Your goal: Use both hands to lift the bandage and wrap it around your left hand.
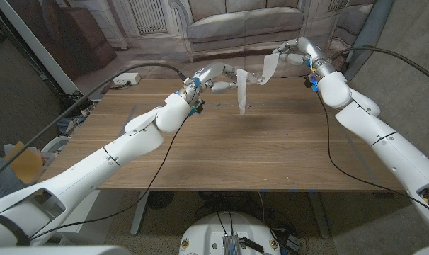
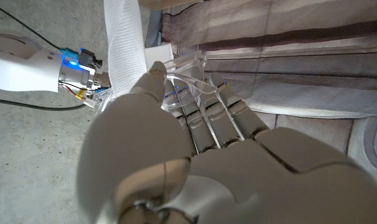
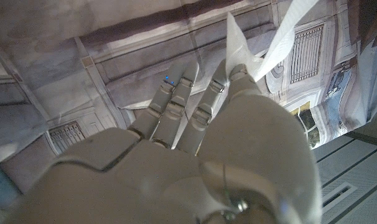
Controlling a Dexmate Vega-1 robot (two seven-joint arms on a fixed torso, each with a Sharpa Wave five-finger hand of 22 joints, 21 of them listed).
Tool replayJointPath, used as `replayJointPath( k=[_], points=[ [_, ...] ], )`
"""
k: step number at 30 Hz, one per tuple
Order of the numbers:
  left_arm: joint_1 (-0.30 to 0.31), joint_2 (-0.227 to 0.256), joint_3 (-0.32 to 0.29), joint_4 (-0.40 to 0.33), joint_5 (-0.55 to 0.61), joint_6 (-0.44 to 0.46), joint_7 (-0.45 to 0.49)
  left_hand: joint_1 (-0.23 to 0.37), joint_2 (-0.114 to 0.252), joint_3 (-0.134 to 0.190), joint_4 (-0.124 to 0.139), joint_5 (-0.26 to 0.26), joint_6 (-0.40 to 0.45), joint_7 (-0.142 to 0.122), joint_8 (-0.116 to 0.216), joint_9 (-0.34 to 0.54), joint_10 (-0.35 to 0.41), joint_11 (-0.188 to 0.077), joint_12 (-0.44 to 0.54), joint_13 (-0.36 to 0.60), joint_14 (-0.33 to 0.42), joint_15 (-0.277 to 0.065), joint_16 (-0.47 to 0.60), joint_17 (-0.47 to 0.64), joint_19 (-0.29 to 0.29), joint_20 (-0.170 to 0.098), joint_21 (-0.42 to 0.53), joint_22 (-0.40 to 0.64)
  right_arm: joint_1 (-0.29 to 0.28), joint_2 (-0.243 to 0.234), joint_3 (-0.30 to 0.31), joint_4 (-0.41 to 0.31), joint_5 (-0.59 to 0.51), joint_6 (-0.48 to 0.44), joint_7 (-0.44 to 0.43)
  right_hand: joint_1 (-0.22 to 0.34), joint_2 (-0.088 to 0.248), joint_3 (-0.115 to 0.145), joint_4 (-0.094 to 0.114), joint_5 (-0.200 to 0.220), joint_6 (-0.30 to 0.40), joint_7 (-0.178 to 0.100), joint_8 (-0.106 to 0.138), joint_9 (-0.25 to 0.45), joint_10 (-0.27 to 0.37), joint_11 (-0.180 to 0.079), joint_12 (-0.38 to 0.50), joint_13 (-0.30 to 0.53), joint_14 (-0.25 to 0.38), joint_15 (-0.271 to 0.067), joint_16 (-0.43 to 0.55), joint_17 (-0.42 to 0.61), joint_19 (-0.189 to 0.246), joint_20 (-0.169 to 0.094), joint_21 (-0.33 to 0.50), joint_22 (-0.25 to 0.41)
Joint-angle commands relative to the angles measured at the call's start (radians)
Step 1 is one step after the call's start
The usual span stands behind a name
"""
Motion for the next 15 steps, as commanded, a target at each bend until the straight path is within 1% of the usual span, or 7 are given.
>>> replayJointPath(
  k=[1,9,14,15],
  points=[
    [-0.006,-0.023,-0.026,0.016,-0.013,-0.002,0.017,-0.002,0.008,0.009,0.000,0.003,0.007,0.007,0.004,0.005,0.006,0.003,0.003,0.001,0.010,-0.087,0.004,0.001,-0.003,-0.058,-0.002,0.001,-0.099,0.011,0.026,0.000,0.031,0.003,-0.032,-0.011,-0.002,0.004,-0.002,-0.002,0.010,-0.001,-0.005,0.004,0.009,0.004,0.001,-0.001,0.000,-0.120,-0.003,0.003,0.010,-0.148,-0.006,0.001],
    [-0.021,-0.044,-0.029,0.045,-0.003,0.003,0.028,-0.002,0.009,0.011,0.000,0.003,0.004,0.005,0.002,0.005,0.005,0.005,0.002,0.001,0.009,-0.087,0.003,0.001,-0.004,-0.058,-0.002,0.001,-0.165,-0.007,0.046,-0.044,0.029,-0.005,-0.044,-0.013,-0.002,0.006,-0.003,-0.002,0.012,-0.002,-0.007,0.002,0.009,0.003,0.004,0.000,0.000,-0.120,-0.003,0.004,0.017,-0.149,-0.018,0.001],
    [-0.028,-0.065,-0.035,0.086,-0.018,-0.003,0.037,-0.002,0.010,0.013,0.000,0.003,0.001,0.009,0.001,0.005,0.002,0.006,0.001,0.001,0.005,-0.084,0.001,0.001,-0.007,-0.057,-0.003,0.001,-0.208,-0.015,0.064,-0.069,0.042,-0.004,-0.046,-0.015,-0.003,0.009,-0.005,-0.002,0.014,-0.001,-0.007,0.003,0.009,0.004,0.005,-0.002,0.001,-0.120,-0.003,0.004,0.022,-0.148,-0.025,0.001],
    [-0.030,-0.069,-0.035,0.094,-0.020,-0.006,0.040,-0.002,0.010,0.013,0.000,0.003,0.000,0.009,0.000,0.005,0.001,0.005,0.001,0.001,0.005,-0.083,0.001,0.001,-0.008,-0.057,-0.004,0.001,-0.215,-0.016,0.066,-0.073,0.044,-0.005,-0.045,-0.011,-0.003,0.012,-0.008,-0.003,0.015,-0.001,-0.007,0.002,0.013,0.003,0.004,-0.007,0.002,-0.120,-0.003,0.004,0.025,-0.147,-0.025,0.001]
  ],
)
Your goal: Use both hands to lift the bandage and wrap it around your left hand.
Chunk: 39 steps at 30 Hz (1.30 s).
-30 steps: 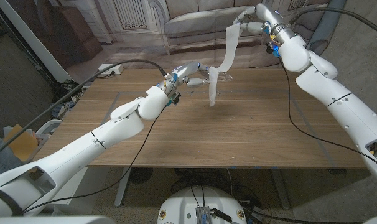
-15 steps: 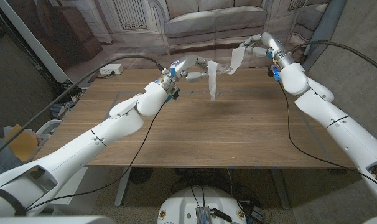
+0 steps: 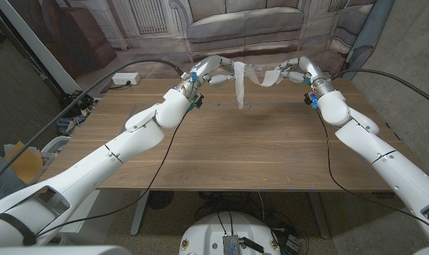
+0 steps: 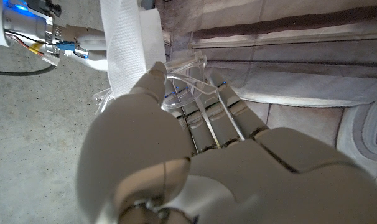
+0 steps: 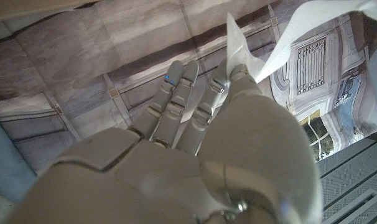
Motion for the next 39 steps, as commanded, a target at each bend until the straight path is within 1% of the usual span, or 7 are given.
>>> replayJointPath(
  k=[1,3,8,16,24,31,39],
  points=[
    [-0.020,-0.040,-0.014,0.070,-0.019,-0.007,0.018,0.001,0.006,0.008,0.000,0.003,0.001,0.008,0.002,0.006,0.000,0.006,0.000,0.001,0.004,-0.082,0.001,0.001,-0.008,-0.057,-0.004,0.004,-0.101,-0.016,0.034,-0.053,0.022,-0.008,-0.009,-0.007,0.001,0.009,-0.005,-0.003,0.015,0.000,0.001,0.001,0.009,-0.001,0.005,-0.002,0.002,-0.120,-0.003,0.003,0.015,-0.150,-0.008,0.001],
    [-0.025,-0.048,-0.015,0.084,-0.024,-0.015,0.021,0.001,0.007,0.009,0.000,0.003,0.000,0.007,0.001,0.006,0.000,0.006,0.000,0.002,0.006,-0.082,0.002,0.001,-0.007,-0.057,-0.004,0.004,-0.110,-0.016,0.034,-0.058,0.026,-0.009,-0.005,-0.012,0.001,0.008,-0.001,-0.002,0.013,-0.001,0.001,0.002,0.007,-0.002,0.009,0.005,0.001,-0.120,-0.003,0.003,0.014,-0.150,-0.014,0.001],
    [-0.040,-0.065,-0.012,0.110,-0.016,-0.016,0.030,0.001,0.006,0.010,0.000,0.002,-0.002,0.007,0.001,0.006,-0.001,0.006,0.000,0.002,0.004,-0.081,0.001,0.001,-0.008,-0.058,-0.004,0.004,-0.132,-0.011,0.037,-0.067,0.041,-0.008,0.002,-0.016,0.000,0.025,-0.011,-0.005,0.018,-0.001,0.003,-0.002,0.009,-0.002,0.020,0.022,0.002,-0.120,-0.003,0.002,0.025,-0.151,-0.026,0.001],
    [-0.051,-0.080,-0.001,0.140,-0.001,0.010,0.028,-0.001,0.006,0.012,-0.001,0.002,-0.014,0.007,-0.005,0.006,-0.013,0.007,-0.004,0.002,-0.004,-0.082,-0.001,0.001,-0.011,-0.055,-0.006,0.003,-0.169,-0.007,0.025,-0.091,0.050,0.005,0.011,-0.028,-0.003,0.050,-0.014,-0.006,0.016,0.000,0.010,0.001,-0.002,-0.002,0.040,0.080,0.009,-0.121,0.000,0.005,0.035,-0.151,-0.045,0.002],
    [-0.060,-0.093,0.006,0.164,0.015,0.025,0.041,-0.002,0.005,0.014,-0.001,0.002,-0.026,0.004,-0.009,0.006,-0.022,0.009,-0.005,0.002,-0.016,-0.079,-0.004,0.001,-0.016,-0.054,-0.008,0.003,-0.191,-0.012,0.007,-0.115,0.057,0.035,0.029,-0.030,-0.006,0.055,-0.015,-0.006,0.016,0.000,0.011,-0.002,0.001,-0.002,0.036,0.078,0.011,-0.120,0.001,0.006,0.041,-0.151,-0.049,0.002],
    [-0.073,-0.103,0.022,0.183,0.047,0.036,0.058,-0.003,0.005,0.016,-0.001,0.002,-0.034,0.003,-0.012,0.006,-0.031,0.012,-0.006,0.002,-0.024,-0.075,-0.005,0.002,-0.023,-0.052,-0.010,0.003,-0.224,-0.024,0.005,-0.154,0.063,0.050,0.034,-0.035,-0.008,0.060,-0.012,-0.004,0.017,0.000,0.012,0.000,0.004,-0.002,0.036,0.088,0.012,-0.120,0.001,0.009,0.044,-0.152,-0.063,0.003],
    [-0.095,-0.120,0.035,0.213,0.061,0.043,0.066,-0.004,0.005,0.017,-0.001,0.002,-0.040,0.006,-0.013,0.006,-0.038,0.011,-0.007,0.002,-0.031,-0.076,-0.005,0.002,-0.028,-0.051,-0.012,0.003,-0.241,-0.045,-0.010,-0.204,0.051,0.056,0.046,-0.035,-0.010,0.067,-0.015,-0.005,0.020,0.000,0.012,0.000,0.009,-0.001,0.036,0.094,0.016,-0.121,0.001,0.012,0.053,-0.151,-0.071,0.003]
  ],
)
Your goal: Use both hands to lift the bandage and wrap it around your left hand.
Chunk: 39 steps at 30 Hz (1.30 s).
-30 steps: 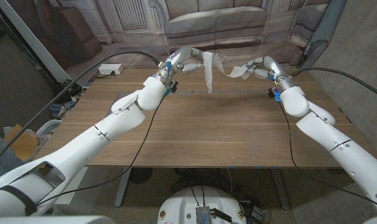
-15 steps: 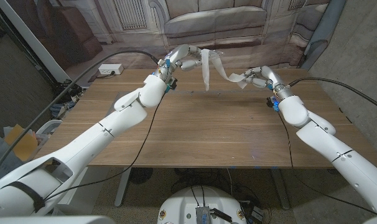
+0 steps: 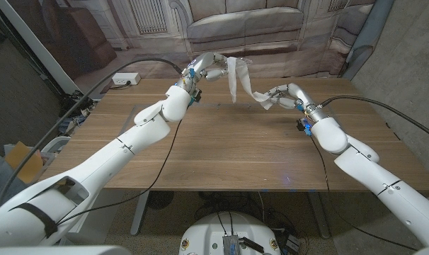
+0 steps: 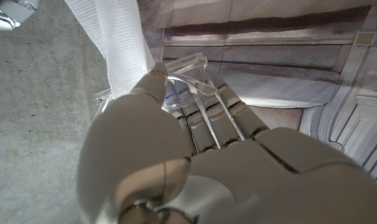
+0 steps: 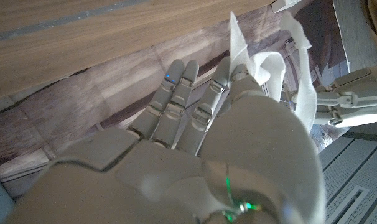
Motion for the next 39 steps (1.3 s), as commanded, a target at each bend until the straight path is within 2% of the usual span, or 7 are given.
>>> replayJointPath(
  k=[1,8,14,25,32,39],
  points=[
    [-0.032,-0.022,0.025,0.042,0.035,0.019,0.010,-0.004,0.005,0.009,-0.001,0.002,-0.004,-0.002,-0.003,0.000,-0.008,-0.003,-0.003,0.002,-0.006,-0.082,0.000,0.002,-0.005,-0.052,-0.005,0.003,-0.036,-0.025,-0.017,-0.068,-0.008,0.022,0.014,-0.006,0.000,0.007,0.001,-0.001,0.008,-0.003,0.006,0.005,0.010,-0.002,-0.001,0.004,0.013,-0.125,0.001,0.002,0.011,-0.147,-0.005,0.003],
    [-0.070,-0.033,0.055,0.080,0.057,0.039,-0.017,-0.004,0.004,0.011,-0.002,0.002,-0.008,-0.003,-0.004,0.000,-0.012,-0.004,-0.002,0.002,-0.011,-0.082,0.000,0.002,-0.011,-0.052,-0.007,0.003,-0.045,-0.044,-0.022,-0.121,-0.036,0.046,-0.003,-0.005,-0.002,0.008,0.001,0.000,0.011,-0.003,0.004,0.002,0.012,-0.002,-0.003,0.003,0.010,-0.125,-0.001,0.003,0.016,-0.147,-0.013,0.003],
    [-0.107,-0.053,0.084,0.131,0.050,0.008,-0.041,-0.005,0.003,0.012,-0.003,0.002,-0.022,-0.004,-0.008,0.000,-0.025,-0.006,-0.004,0.002,-0.030,-0.082,-0.004,0.002,-0.018,-0.054,-0.009,0.003,-0.035,-0.056,-0.042,-0.153,-0.095,0.033,-0.029,-0.016,-0.002,0.002,0.009,0.002,0.010,-0.005,-0.001,-0.001,0.011,-0.003,-0.010,-0.005,-0.001,-0.122,-0.004,0.003,0.012,-0.149,-0.027,0.004],
    [-0.187,-0.102,0.154,0.224,0.062,-0.058,-0.075,-0.006,0.000,0.014,-0.004,0.002,-0.027,-0.005,-0.008,0.000,-0.031,-0.009,-0.003,0.002,-0.040,-0.082,-0.003,0.002,-0.025,-0.056,-0.012,0.003,0.022,-0.079,-0.088,-0.170,-0.170,0.050,-0.051,-0.017,-0.003,-0.010,0.014,0.006,0.015,-0.006,-0.004,-0.006,0.017,-0.004,-0.012,-0.011,-0.005,-0.120,-0.005,0.000,0.010,-0.148,-0.040,0.004],
    [-0.200,-0.117,0.174,0.251,0.049,-0.098,-0.081,-0.006,0.000,0.015,-0.004,0.002,-0.027,-0.004,-0.007,0.000,-0.031,-0.009,-0.002,0.002,-0.040,-0.082,-0.001,0.002,-0.028,-0.056,-0.013,0.003,0.080,-0.097,-0.113,-0.174,-0.204,0.052,-0.035,-0.018,-0.002,-0.018,0.016,0.007,0.021,-0.006,-0.008,-0.012,0.018,-0.004,-0.013,-0.013,-0.007,-0.120,-0.007,-0.005,0.012,-0.148,-0.048,0.005],
    [-0.207,-0.118,0.194,0.253,0.046,-0.089,-0.120,-0.007,-0.001,0.015,-0.004,0.002,-0.023,-0.005,-0.004,0.000,-0.029,-0.013,0.001,0.002,-0.043,-0.083,0.000,0.002,-0.030,-0.057,-0.013,0.003,0.113,-0.119,-0.120,-0.191,-0.274,0.068,-0.077,-0.020,-0.001,-0.024,0.019,0.008,0.025,-0.007,-0.008,-0.014,0.018,-0.005,-0.014,-0.014,-0.011,-0.119,-0.007,-0.007,0.007,-0.148,-0.058,0.005]
  ],
)
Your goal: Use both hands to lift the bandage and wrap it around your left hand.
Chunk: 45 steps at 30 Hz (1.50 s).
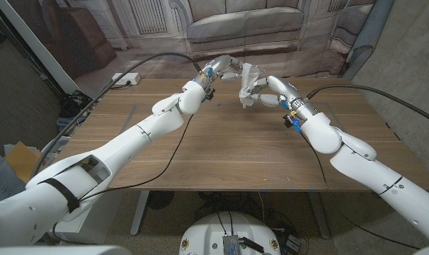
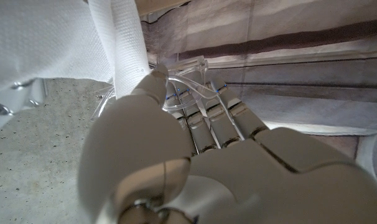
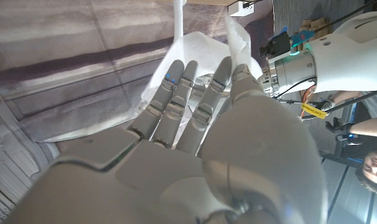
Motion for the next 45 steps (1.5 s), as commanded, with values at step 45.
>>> replayJointPath(
  k=[45],
  points=[
    [-0.024,0.042,0.079,-0.076,0.044,-0.079,-0.049,-0.001,-0.008,0.019,-0.009,0.002,0.056,-0.021,0.025,-0.002,0.047,-0.025,0.016,-0.001,0.042,-0.123,0.015,-0.001,0.006,-0.085,0.002,0.002,0.294,-0.037,-0.069,0.084,-0.134,0.024,-0.002,-0.016,0.007,-0.026,0.002,0.009,0.013,-0.003,0.002,-0.012,0.007,-0.002,-0.011,-0.010,-0.036,-0.114,-0.003,-0.016,-0.003,-0.147,-0.049,0.005]
  ],
)
